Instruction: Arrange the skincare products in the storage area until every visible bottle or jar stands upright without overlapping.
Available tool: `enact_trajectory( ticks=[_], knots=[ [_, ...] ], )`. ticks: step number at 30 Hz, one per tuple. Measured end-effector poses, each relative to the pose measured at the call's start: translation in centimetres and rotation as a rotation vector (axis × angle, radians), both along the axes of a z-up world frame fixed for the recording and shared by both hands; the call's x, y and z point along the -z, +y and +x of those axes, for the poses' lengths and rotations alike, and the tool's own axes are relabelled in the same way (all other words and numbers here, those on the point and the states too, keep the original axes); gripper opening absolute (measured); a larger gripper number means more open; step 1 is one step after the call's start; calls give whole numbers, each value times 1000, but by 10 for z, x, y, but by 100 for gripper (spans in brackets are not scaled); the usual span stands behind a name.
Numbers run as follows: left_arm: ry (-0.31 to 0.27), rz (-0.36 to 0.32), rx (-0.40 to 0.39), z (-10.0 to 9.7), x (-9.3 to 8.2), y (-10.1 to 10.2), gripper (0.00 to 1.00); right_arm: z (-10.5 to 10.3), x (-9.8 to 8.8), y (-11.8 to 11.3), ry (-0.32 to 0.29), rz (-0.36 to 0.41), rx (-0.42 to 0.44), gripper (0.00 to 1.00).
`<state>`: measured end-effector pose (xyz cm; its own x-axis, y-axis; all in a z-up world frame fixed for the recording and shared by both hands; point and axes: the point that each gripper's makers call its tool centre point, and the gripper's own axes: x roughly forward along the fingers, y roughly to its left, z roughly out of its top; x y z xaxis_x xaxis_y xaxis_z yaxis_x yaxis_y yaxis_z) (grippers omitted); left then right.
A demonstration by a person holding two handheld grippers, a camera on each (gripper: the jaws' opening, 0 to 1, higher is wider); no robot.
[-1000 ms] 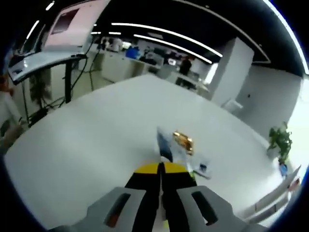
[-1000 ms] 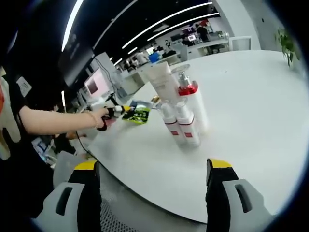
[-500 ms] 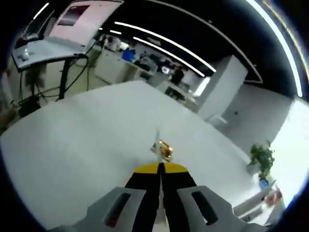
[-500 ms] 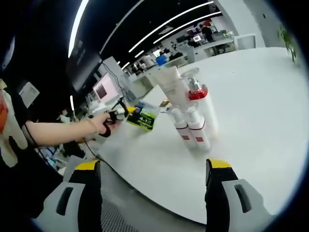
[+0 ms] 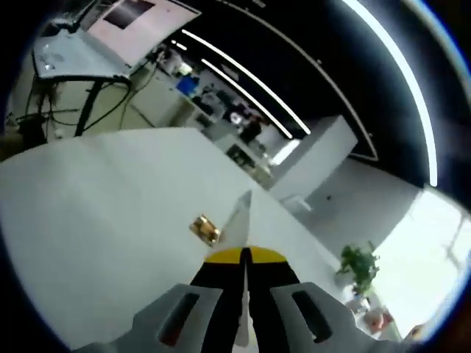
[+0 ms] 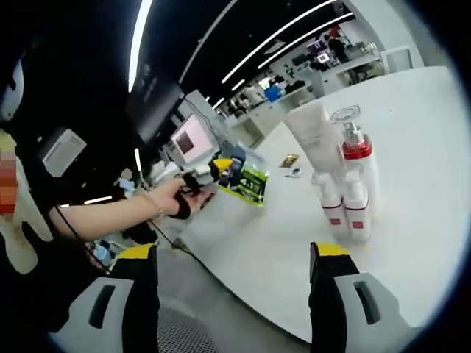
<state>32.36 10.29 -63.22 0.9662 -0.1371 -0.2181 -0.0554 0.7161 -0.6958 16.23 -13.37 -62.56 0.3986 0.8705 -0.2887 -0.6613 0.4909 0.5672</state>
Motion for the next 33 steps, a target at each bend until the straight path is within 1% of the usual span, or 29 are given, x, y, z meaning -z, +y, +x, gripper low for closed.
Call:
enact_trajectory(
  ticks=[3, 6, 8, 11, 14, 15, 17, 19, 20, 22, 24, 26, 27, 29, 31, 33],
  knots=[
    [-22, -41, 14, -5, -7, -9, 1, -4, 1, 6, 0, -1, -43, 82],
    [-30, -89, 28, -8, -11, -12, 1, -7, 1, 15, 5, 22, -89, 81],
    [-35, -111, 59, -12, -14, -19, 1, -8, 3, 22, 15, 36, -114, 81],
    [-41, -112, 83, -18, -19, -23, 1, -9, 11, 29, 23, 28, -153, 81],
    [-64, -151, 105, -22, -29, -29, 1, -11, 14, 36, 25, 30, -179, 81],
    [-69, -164, 114, -25, -33, -32, 1, -12, 12, 39, 34, 47, -187, 81],
    [-83, -181, 135, -28, -40, -36, 1, -13, 10, 42, 49, 78, -192, 81],
    [-96, -196, 164, -32, -49, -41, 1, -12, 13, 44, 57, 87, -195, 81],
    [-99, -224, 190, -34, -53, -46, 1, -12, 16, 45, 64, 91, -198, 81],
    [-96, -248, 209, -37, -57, -53, 1, -11, 20, 46, 81, 94, -202, 81],
    [-104, -267, 242, -42, -64, -63, 1, -11, 20, 47, 90, 106, -206, 81],
    [-119, -279, 260, -46, -72, -71, 1, -9, 16, 49, 94, 127, -213, 80],
    [-131, -312, 273, -49, -78, -76, 1, -9, 14, 50, 96, 141, -216, 80],
    [-145, -330, 280, -51, -84, -79, 1, -7, 9, 53, 97, 171, -221, 80],
    [-144, -362, 289, -52, -88, -80, 1, -5, 7, 55, 128, 222, -220, 80],
    [-148, -371, 308, -57, -95, -88, 1, -3, 7, 56, 140, 236, -220, 79]
  ],
)
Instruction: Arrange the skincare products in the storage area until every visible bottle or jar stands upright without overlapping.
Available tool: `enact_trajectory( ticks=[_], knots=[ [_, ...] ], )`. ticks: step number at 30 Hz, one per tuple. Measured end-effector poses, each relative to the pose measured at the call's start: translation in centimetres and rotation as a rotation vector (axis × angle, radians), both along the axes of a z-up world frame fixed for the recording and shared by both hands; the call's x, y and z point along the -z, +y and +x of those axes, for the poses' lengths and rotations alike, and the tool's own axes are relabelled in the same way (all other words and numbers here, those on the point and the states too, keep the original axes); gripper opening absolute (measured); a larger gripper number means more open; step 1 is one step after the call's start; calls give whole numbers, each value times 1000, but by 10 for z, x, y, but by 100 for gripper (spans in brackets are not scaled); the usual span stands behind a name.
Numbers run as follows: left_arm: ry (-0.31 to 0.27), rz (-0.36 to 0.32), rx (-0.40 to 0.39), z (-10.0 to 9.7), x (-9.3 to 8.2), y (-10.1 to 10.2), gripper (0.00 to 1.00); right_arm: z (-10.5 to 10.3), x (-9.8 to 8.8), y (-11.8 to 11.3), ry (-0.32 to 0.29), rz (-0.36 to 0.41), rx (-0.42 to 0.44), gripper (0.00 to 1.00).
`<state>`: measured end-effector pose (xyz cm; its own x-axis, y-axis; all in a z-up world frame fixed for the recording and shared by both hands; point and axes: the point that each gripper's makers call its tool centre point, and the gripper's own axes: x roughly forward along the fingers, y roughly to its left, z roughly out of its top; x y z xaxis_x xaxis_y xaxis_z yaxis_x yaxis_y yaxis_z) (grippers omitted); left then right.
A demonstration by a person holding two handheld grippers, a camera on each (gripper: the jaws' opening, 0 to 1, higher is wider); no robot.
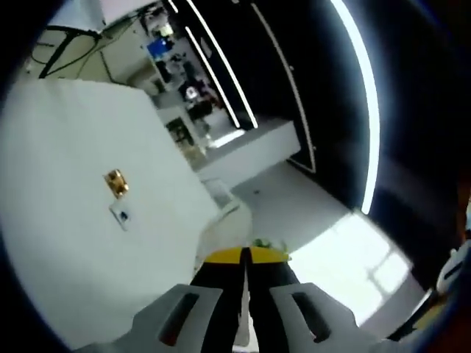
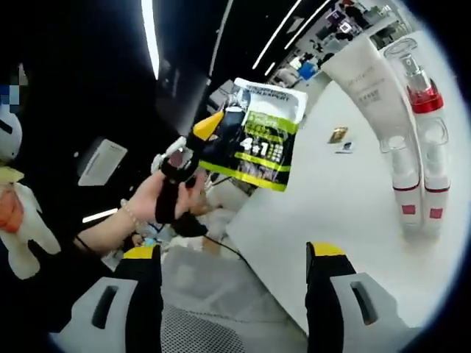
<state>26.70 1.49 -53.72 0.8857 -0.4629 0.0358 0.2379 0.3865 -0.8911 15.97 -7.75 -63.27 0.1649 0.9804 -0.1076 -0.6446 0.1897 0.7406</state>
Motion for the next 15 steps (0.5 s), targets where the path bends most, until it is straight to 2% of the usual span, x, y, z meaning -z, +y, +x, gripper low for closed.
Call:
enact_trajectory(
  ticks=[4, 6, 8, 11, 15],
  knots=[
    [-23, -50, 27, -8, -16, -11, 1, 4, -7, 5, 3, 40, -6, 77],
    [-28, -81, 35, -13, -25, -18, 1, 12, -21, 8, 31, 131, 25, 77],
    [-21, -104, 39, -17, -30, -24, 1, 25, -34, 9, 88, 249, 83, 76],
    [-20, -130, 71, -24, -40, -36, 1, 41, -56, 9, 168, 422, 163, 70],
    [-37, -188, 92, -31, -53, -43, 1, 48, -69, 10, 212, 521, 190, 61]
  ],
)
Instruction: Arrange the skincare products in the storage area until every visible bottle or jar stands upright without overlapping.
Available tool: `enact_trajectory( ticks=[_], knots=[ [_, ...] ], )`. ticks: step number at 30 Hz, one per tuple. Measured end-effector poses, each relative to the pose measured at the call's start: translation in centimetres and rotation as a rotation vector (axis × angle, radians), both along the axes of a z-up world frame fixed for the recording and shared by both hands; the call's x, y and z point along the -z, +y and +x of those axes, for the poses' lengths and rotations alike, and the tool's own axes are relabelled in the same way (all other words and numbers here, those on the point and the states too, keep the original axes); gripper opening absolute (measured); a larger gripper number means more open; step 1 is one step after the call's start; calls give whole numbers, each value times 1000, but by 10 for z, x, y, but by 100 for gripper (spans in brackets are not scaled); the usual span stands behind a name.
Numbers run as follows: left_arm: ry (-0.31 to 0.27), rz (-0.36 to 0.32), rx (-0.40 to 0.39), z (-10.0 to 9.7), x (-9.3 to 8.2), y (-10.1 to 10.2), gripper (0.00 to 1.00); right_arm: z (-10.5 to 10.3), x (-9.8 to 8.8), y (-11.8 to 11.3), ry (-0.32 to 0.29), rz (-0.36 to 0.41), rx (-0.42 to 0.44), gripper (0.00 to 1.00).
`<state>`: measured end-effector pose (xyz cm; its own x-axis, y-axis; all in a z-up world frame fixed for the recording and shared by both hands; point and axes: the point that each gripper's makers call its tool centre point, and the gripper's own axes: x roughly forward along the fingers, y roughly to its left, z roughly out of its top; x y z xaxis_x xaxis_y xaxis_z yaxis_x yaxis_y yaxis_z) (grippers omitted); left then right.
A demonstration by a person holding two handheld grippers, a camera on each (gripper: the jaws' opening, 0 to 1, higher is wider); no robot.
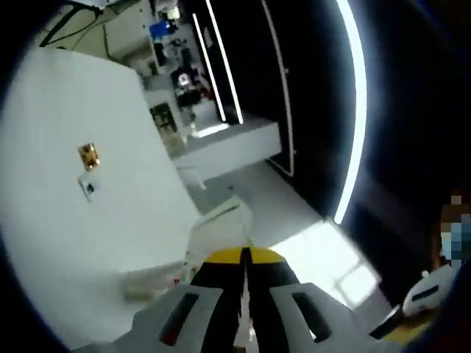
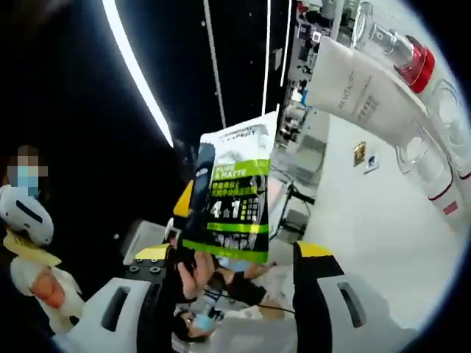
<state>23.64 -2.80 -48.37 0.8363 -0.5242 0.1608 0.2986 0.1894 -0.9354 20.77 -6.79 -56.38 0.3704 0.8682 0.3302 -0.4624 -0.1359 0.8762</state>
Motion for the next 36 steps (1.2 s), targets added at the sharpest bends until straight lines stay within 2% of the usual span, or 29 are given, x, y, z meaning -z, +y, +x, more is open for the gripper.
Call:
enact_trajectory(
  ticks=[4, 8, 10, 12, 17, 19, 21, 23, 25, 29, 33, 34, 36],
  knots=[
    [-9, -37, 22, -4, -9, -7, 1, -1, -2, 4, 6, 17, -5, 58],
    [-6, -51, 48, -8, -16, -16, 1, 6, -22, -3, 69, 159, 36, 52],
    [-8, -63, 51, -10, -18, -17, 1, 8, -32, -10, 79, 217, 63, 42],
    [-12, -76, 54, -11, -21, -17, 1, 8, -40, -15, 64, 248, 76, 30],
    [-13, -95, 38, -11, -21, -11, 1, 10, -53, -24, 62, 279, 111, 19],
    [-16, -92, 33, -11, -21, -9, 1, 8, -59, -27, 48, 293, 125, 7],
    [-20, -81, 31, -10, -21, -7, 1, 8, -69, -33, 33, 335, 142, 3],
    [-20, -68, 27, -10, -20, -6, 1, 5, -76, -35, -7, 329, 157, 2],
    [-30, -50, 30, -10, -22, -7, 1, 1, -82, -37, -9, 365, 144, 2],
    [-58, -22, 48, -13, -27, -12, 2, -2, -84, -40, -12, 378, 152, 2],
    [-108, 61, 94, -19, -29, -15, 0, -4, -84, -42, -7, 376, 146, 1],
    [-95, 91, 118, -22, -26, -16, 0, -6, -84, -42, -9, 366, 143, 1],
    [-92, 145, 121, -23, -22, -15, 9, -8, -83, -42, -7, 360, 137, 1]
  ],
)
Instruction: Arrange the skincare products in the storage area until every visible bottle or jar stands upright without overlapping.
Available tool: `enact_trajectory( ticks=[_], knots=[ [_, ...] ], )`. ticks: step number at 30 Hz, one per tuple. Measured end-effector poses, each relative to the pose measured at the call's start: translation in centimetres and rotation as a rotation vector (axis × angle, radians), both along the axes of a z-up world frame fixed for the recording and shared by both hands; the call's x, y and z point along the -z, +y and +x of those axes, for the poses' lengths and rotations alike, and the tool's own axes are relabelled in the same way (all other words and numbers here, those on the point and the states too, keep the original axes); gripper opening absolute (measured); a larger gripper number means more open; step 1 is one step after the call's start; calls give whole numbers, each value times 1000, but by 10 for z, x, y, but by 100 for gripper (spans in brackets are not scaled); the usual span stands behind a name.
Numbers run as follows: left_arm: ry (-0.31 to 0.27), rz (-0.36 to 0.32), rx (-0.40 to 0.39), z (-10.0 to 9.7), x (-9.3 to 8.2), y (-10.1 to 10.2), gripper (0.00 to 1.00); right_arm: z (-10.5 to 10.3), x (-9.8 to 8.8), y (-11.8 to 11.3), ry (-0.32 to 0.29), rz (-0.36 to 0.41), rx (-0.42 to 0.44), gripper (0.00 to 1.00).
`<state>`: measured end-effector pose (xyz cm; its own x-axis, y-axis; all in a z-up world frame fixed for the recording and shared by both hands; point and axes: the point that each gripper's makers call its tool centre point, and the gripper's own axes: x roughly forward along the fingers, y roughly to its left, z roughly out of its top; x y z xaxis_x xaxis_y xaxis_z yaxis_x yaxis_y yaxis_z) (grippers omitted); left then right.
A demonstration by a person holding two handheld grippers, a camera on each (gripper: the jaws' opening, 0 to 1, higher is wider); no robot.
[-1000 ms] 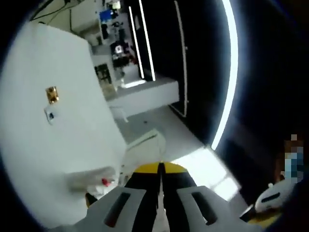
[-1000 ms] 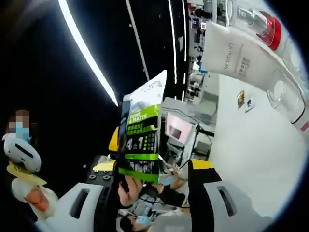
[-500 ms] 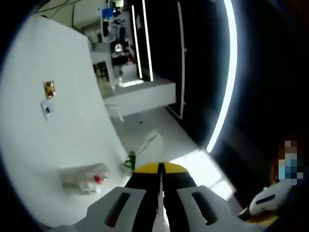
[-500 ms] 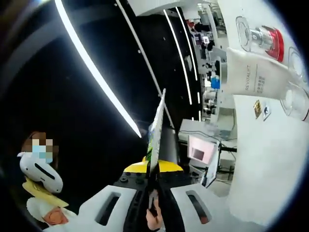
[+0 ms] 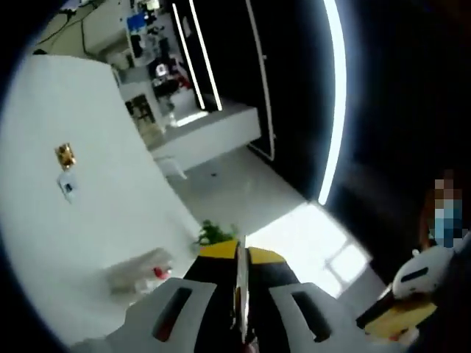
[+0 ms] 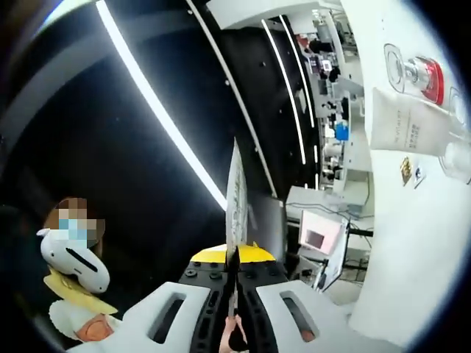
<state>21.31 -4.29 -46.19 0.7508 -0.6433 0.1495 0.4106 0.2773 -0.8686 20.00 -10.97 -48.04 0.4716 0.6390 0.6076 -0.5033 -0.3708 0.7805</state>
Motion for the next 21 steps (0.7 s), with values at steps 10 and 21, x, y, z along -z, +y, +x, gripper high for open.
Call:
enact_trajectory(
  ticks=[10, 21],
  knots=[
    [34, 242, 104, -13, 32, -11, 22, 3, 8, 2, 37, -48, 28, 1],
    [97, 132, 150, -19, 53, -22, 8, -3, 32, 19, 66, -224, 13, 2]
  ],
)
